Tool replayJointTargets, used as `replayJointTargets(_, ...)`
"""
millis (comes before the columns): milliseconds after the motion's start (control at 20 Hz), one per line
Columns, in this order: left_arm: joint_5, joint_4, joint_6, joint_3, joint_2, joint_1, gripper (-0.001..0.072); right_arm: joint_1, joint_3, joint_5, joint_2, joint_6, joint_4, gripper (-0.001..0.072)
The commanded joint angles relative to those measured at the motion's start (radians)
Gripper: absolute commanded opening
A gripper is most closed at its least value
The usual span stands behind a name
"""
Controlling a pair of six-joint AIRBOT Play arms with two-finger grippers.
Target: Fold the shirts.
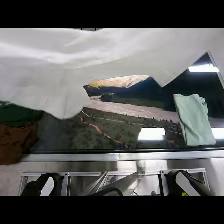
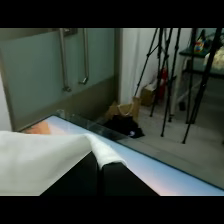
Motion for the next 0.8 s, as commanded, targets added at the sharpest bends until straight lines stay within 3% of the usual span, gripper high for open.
replayJointTargets(0,0.019,0.085,-0.008,0.131,0.051,0.004,0.0016,-0.034,0.108,-0.017,0.036,0.058,-0.098,0.0017)
replayJointTargets(100,0.017,0.099,-0.006,0.088,0.043,0.004,0.0017,-0.045,0.107,0.006,0.006,0.151,-0.169,0.0017)
replayJointTargets(350,-0.05,0.058,0.032,-0.122,-0.11,-0.011,0.0017,-0.039,-0.04,0.073,-0.146,0.181,-0.159,0.0016)
replayJointTargets(550,-0.023,0.041,0.091,-0.289,-0.352,-0.121,0.0018,0.089,-0.383,0.037,-0.32,0.08,-0.167,0.0015)
replayJointTargets(750,0.15,0.048,0.131,-0.405,-0.665,-0.158,0.0018,0.185,-0.595,-0.215,-0.58,-0.02,-0.259,0.0015)
